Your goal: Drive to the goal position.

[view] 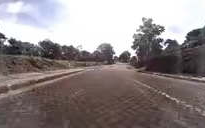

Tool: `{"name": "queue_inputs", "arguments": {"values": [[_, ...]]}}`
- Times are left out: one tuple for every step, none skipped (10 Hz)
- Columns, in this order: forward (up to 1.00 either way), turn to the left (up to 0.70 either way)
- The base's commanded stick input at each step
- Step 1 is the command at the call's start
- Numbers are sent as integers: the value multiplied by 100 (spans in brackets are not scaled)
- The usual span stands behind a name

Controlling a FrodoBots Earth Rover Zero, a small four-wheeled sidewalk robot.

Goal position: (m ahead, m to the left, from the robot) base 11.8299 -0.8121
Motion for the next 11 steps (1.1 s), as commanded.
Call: {"name": "queue_inputs", "arguments": {"values": [[70,0],[70,0],[70,0],[70,0],[70,0],[70,0],[70,0],[70,0],[70,0],[70,0],[70,0]]}}
